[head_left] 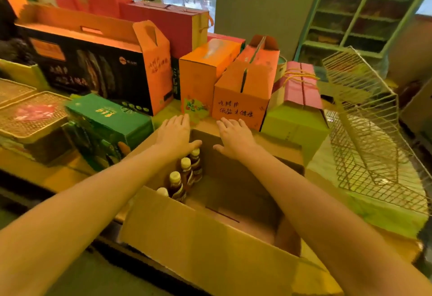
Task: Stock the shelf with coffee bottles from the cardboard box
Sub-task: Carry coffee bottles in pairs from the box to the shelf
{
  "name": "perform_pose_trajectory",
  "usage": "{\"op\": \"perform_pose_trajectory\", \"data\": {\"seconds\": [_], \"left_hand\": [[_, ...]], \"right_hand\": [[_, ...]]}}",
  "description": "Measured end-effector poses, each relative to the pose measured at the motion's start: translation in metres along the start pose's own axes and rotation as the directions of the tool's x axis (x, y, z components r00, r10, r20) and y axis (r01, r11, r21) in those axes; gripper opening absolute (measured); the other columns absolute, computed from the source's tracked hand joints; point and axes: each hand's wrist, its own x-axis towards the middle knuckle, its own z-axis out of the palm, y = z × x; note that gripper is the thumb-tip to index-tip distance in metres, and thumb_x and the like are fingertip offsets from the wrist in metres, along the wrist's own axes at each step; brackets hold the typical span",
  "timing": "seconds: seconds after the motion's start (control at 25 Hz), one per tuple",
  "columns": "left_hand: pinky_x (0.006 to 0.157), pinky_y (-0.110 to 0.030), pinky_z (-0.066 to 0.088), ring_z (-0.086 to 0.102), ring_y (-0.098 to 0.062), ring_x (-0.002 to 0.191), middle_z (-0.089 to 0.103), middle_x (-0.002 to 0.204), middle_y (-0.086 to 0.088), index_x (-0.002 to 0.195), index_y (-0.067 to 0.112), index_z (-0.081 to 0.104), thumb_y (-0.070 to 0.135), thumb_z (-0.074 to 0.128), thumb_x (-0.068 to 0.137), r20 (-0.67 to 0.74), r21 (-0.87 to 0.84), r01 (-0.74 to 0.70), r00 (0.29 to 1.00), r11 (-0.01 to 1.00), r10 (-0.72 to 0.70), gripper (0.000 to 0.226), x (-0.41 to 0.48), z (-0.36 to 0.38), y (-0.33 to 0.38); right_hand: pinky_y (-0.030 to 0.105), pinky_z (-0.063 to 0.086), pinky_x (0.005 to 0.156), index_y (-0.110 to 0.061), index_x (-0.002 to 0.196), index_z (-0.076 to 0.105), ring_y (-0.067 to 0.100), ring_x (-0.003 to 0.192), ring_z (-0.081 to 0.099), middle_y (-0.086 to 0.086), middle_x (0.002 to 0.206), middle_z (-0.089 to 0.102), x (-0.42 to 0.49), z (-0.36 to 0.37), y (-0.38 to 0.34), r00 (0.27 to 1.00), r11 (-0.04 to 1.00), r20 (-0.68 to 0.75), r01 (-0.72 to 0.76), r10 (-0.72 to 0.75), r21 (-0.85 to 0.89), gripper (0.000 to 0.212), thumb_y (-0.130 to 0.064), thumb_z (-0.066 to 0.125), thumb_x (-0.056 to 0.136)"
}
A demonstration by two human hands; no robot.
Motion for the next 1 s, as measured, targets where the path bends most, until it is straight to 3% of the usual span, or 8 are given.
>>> {"op": "perform_pose_trajectory", "data": {"seconds": [0.16,0.24,0.32,0.4,0.48,0.64,0.84,1.0], "left_hand": [[0.114,-0.040,0.024,0.026,-0.029,0.140,0.025,0.153,-0.015,0.148,0.005,0.011,0.050,0.051,0.088,-0.002,-0.118,0.221,0.975,0.968,-0.223,0.085,0.007,0.019,0.016],[0.107,-0.039,0.032,0.035,-0.030,0.134,0.033,0.149,-0.015,0.148,0.005,0.014,0.041,0.056,0.089,0.014,-0.282,0.348,0.933,0.894,-0.359,0.081,0.003,0.030,0.029],[0.098,-0.041,0.040,0.043,-0.031,0.126,0.042,0.142,-0.015,0.147,0.007,0.018,0.035,0.058,0.089,0.026,-0.383,0.455,0.875,0.804,-0.483,0.075,-0.005,0.046,0.044],[0.092,-0.041,0.044,0.048,-0.032,0.121,0.047,0.137,-0.014,0.145,0.010,0.022,0.032,0.057,0.089,0.054,-0.464,0.561,0.791,0.686,-0.610,0.070,-0.008,0.064,0.059],[0.096,-0.040,0.042,0.045,-0.031,0.127,0.044,0.141,-0.010,0.145,0.012,0.023,0.032,0.057,0.089,0.080,-0.534,0.619,0.716,0.576,-0.694,0.068,-0.007,0.085,0.071],[0.101,-0.039,0.038,0.040,-0.028,0.131,0.044,0.142,-0.010,0.145,0.011,0.026,0.029,0.060,0.088,0.130,-0.627,0.704,0.518,0.334,-0.846,0.068,0.002,0.126,0.086],[0.104,-0.037,0.034,0.037,-0.027,0.134,0.039,0.146,-0.010,0.146,0.010,0.022,0.023,0.056,0.091,0.180,-0.716,0.688,0.341,0.115,-0.923,0.066,0.021,0.158,0.102],[0.107,-0.037,0.033,0.036,-0.028,0.135,0.036,0.148,-0.013,0.147,0.009,0.020,0.019,0.053,0.092,0.233,-0.767,0.641,0.217,-0.042,-0.948,0.065,0.043,0.178,0.098]], "right_hand": [[0.040,0.029,0.114,-0.009,0.146,0.025,0.029,0.139,0.032,0.013,0.152,0.032,0.035,0.028,0.016,0.983,0.980,-0.072,0.177,-0.170,0.096,0.066,-0.039,0.051,0.093],[0.037,0.045,0.100,-0.008,0.141,0.035,0.028,0.124,0.049,0.013,0.139,0.048,0.044,0.045,0.026,0.973,0.938,-0.083,0.228,-0.214,0.261,0.057,-0.033,0.054,0.093],[0.037,0.052,0.089,-0.009,0.140,0.037,0.027,0.113,0.057,0.013,0.129,0.056,0.050,0.063,0.032,0.973,0.864,-0.065,0.229,-0.224,0.448,0.054,-0.028,0.056,0.093],[0.040,0.049,0.095,-0.010,0.143,0.033,0.028,0.120,0.053,0.013,0.135,0.053,0.059,0.086,0.033,0.965,0.772,-0.030,0.228,-0.261,0.594,0.058,-0.024,0.057,0.092],[0.040,0.042,0.104,-0.011,0.144,0.032,0.028,0.130,0.046,0.011,0.142,0.047,0.066,0.109,0.026,0.956,0.688,-0.009,0.217,-0.292,0.693,0.060,-0.022,0.059,0.091],[0.035,0.035,0.107,-0.011,0.141,0.037,0.025,0.132,0.042,0.009,0.142,0.047,0.075,0.149,0.011,0.957,0.516,0.006,0.152,-0.291,0.843,0.058,-0.018,0.061,0.089],[0.038,0.029,0.114,-0.007,0.144,0.031,0.025,0.138,0.035,0.011,0.148,0.040,0.089,0.190,-0.003,0.986,0.364,0.087,-0.028,-0.145,0.931,0.062,-0.018,0.060,0.090],[0.032,0.026,0.113,-0.007,0.145,0.030,0.023,0.140,0.033,0.010,0.149,0.038,0.095,0.210,-0.018,0.990,0.316,0.083,-0.043,-0.116,0.948,0.061,-0.018,0.057,0.092]]}}
